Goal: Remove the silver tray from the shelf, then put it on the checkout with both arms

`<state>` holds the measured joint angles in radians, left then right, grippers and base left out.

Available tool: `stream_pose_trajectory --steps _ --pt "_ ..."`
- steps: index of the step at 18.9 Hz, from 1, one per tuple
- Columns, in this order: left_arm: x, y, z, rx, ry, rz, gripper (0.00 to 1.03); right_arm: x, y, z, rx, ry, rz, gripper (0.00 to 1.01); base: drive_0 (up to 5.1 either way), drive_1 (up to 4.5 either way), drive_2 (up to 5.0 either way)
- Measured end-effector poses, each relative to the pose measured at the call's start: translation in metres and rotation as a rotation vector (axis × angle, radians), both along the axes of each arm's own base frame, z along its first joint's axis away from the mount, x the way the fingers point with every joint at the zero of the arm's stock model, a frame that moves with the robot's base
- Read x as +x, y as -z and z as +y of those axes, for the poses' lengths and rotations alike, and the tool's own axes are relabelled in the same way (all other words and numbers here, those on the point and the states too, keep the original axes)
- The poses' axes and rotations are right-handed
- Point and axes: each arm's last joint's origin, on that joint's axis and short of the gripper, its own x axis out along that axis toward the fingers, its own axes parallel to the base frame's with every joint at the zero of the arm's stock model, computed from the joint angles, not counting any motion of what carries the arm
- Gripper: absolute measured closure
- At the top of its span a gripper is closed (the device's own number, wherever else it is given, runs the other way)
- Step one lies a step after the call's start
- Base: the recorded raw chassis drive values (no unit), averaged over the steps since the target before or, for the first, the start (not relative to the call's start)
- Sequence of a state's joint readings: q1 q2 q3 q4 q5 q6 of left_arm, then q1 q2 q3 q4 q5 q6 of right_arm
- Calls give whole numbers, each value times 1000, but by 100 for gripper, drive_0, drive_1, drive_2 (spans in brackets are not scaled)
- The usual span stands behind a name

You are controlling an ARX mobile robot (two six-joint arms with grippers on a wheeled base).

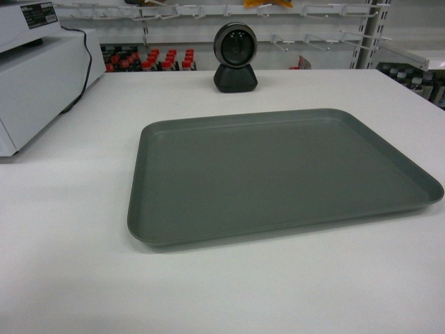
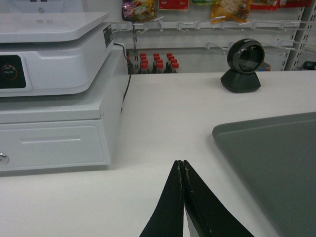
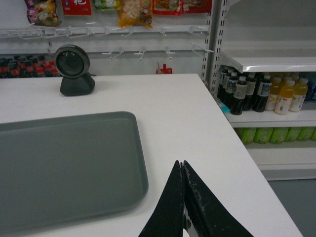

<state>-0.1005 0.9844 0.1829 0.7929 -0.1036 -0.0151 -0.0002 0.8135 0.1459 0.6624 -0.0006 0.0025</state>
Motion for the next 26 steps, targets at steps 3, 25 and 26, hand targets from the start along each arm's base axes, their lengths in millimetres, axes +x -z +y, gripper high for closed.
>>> stream_pose_trajectory --steps 3,25,26 --pt "-8 3 3 0 0 1 101 -6 4 0 0 0 5 99 0 0 0" --pt "-70 19 15 0 4 -18 101 -55 20 0 0 1 -19 99 0 0 0" --pt "-71 19 15 0 3 -17 101 -56 20 0 0 1 -18 99 0 0 0"
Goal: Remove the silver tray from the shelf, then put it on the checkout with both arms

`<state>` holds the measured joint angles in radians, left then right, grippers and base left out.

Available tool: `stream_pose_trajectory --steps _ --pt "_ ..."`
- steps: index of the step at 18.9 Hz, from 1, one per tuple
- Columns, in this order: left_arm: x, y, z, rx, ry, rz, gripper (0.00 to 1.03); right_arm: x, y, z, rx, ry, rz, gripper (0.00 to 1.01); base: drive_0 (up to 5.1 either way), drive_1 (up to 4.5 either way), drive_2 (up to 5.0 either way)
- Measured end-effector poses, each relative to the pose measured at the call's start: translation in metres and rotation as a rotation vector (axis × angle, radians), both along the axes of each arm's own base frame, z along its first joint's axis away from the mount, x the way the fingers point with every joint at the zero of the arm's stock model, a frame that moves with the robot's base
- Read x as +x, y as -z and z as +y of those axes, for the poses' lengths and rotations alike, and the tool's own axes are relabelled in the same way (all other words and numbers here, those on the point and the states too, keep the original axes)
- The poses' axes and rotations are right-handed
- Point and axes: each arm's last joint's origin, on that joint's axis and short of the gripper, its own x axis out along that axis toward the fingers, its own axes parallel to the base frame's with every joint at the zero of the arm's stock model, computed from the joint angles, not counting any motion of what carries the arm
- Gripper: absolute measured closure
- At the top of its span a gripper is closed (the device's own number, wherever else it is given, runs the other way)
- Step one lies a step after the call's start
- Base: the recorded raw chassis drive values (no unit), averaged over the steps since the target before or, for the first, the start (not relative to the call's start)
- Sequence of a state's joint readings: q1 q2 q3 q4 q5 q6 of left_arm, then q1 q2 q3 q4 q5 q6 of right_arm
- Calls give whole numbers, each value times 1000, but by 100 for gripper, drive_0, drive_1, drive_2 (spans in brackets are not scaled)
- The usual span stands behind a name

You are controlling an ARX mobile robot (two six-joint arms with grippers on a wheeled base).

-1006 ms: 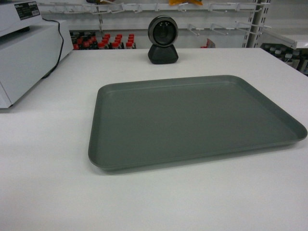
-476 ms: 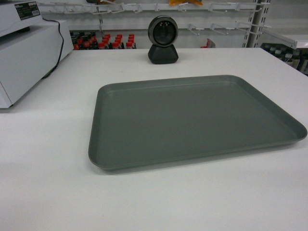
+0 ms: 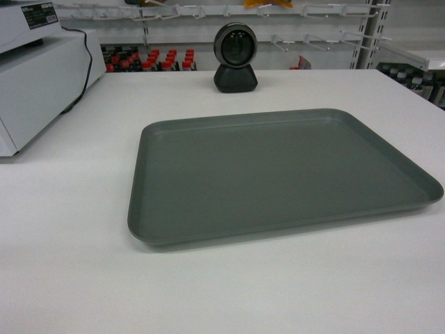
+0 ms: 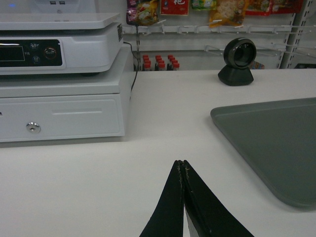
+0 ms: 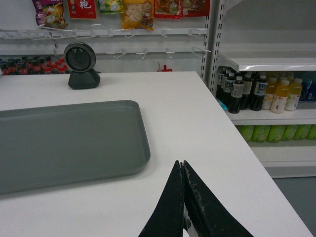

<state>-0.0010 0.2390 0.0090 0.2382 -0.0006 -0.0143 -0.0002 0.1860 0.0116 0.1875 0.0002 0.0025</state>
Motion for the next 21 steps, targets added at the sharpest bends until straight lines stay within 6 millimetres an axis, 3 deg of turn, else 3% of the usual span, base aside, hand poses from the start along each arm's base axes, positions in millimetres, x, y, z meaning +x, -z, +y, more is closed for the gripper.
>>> stream_pose_trajectory --steps 4,8,15,20,21 --pt "-4 0 0 0 0 1 101 -12 1 0 0 0 -13 99 0 0 0" --pt "-15 1 0 0 1 -13 101 -12 3 0 0 0 8 99 0 0 0" --pt "-15 3 0 0 0 9 101 -12 3 0 0 0 8 97 0 0 0" --pt "-15 3 0 0 0 9 48 -12 3 0 0 0 8 43 0 0 0" --pt "-15 3 0 0 0 9 41 -12 3 0 0 0 8 37 0 0 0"
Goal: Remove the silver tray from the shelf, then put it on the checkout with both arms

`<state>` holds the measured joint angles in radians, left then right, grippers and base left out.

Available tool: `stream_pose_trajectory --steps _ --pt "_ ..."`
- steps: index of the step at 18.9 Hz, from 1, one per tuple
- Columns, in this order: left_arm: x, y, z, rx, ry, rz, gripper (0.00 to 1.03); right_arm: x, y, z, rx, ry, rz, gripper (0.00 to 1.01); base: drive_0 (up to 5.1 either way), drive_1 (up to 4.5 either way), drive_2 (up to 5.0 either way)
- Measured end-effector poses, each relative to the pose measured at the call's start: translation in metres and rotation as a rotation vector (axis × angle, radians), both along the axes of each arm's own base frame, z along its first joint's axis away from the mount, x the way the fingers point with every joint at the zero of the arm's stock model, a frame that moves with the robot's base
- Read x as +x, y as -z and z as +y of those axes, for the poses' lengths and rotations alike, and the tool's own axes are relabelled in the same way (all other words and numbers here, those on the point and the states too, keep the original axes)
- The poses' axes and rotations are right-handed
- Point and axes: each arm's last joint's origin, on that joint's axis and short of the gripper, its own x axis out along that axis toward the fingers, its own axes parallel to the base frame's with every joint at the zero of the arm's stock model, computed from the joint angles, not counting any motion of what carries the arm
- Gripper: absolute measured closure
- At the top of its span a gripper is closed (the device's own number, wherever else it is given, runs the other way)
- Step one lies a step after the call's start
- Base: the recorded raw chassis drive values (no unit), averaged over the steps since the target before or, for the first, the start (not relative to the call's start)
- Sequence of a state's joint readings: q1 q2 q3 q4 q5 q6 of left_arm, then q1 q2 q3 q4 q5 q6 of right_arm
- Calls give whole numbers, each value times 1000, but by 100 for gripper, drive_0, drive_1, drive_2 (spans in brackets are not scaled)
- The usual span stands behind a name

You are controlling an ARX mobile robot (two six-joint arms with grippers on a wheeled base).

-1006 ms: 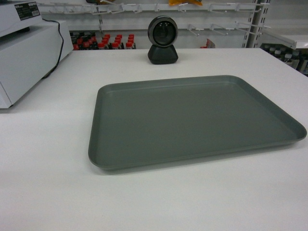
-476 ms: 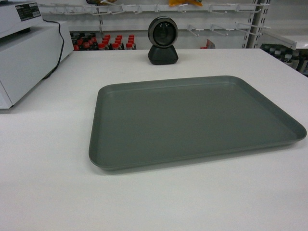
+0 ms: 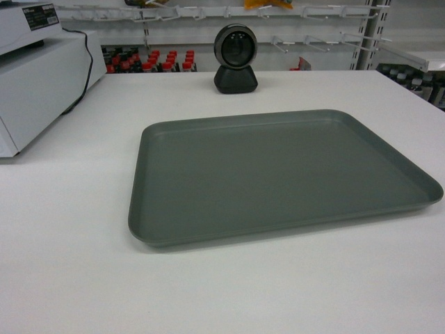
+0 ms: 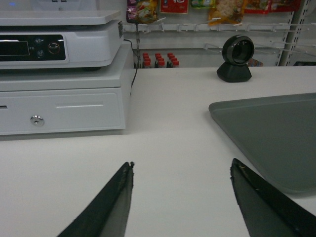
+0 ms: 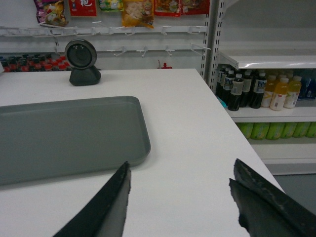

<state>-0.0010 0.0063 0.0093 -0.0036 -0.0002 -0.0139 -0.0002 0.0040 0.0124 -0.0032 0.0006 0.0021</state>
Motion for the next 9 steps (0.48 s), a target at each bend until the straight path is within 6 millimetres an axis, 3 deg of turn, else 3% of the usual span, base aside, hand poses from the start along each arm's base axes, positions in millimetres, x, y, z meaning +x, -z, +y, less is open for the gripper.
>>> stream_pose_trajectory --steps 4,9 --pt "0 0 0 0 0 0 4 0 0 0 0 0 0 1 0 0 0" --pt "0 0 0 1 0 0 5 0 0 0 0 0 0 3 0 0 0"
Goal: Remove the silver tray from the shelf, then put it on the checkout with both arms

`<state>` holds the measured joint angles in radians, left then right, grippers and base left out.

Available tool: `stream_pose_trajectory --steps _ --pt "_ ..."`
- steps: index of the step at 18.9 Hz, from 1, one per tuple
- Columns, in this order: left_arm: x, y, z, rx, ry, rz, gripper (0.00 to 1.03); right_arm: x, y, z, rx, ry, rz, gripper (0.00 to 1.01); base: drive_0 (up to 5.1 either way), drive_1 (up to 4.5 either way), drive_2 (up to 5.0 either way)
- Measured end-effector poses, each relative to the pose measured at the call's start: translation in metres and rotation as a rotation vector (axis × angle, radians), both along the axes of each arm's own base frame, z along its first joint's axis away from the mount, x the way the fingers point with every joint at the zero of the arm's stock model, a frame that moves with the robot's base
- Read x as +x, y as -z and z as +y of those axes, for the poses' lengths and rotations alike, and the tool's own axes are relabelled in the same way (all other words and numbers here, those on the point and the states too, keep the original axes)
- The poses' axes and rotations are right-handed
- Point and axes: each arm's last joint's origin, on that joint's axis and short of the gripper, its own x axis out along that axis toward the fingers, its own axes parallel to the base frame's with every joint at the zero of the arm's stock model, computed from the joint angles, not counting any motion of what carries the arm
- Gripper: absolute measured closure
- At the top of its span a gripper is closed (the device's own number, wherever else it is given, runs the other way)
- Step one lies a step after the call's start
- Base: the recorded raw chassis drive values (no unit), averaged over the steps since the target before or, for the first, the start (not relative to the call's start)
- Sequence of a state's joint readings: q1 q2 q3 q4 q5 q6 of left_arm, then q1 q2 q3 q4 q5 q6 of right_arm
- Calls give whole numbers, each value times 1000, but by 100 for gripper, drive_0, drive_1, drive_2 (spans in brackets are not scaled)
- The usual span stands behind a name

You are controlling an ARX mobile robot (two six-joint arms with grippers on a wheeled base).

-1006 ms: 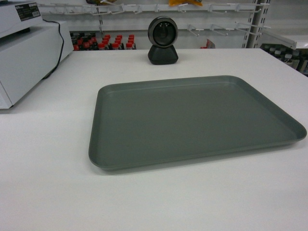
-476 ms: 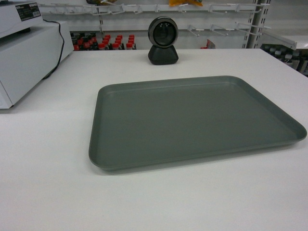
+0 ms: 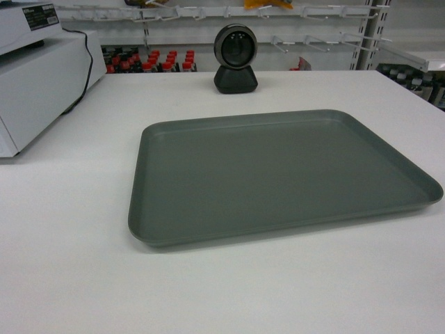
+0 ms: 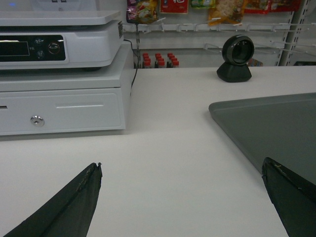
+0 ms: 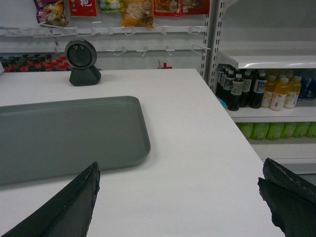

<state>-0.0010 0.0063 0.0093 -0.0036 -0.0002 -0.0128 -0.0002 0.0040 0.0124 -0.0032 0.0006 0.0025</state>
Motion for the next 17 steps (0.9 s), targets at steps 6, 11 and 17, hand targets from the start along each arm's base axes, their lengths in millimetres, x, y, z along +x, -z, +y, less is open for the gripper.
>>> stream_pose_trajectory --steps 6,11,17 --pt "0 0 0 0 0 0 5 0 0 0 0 0 0 3 0 0 0" --pt "0 0 0 0 0 -2 5 0 0 0 0 0 0 3 1 -331 334" --pt "0 0 0 0 0 -1 5 0 0 0 0 0 -2 3 1 -415 416"
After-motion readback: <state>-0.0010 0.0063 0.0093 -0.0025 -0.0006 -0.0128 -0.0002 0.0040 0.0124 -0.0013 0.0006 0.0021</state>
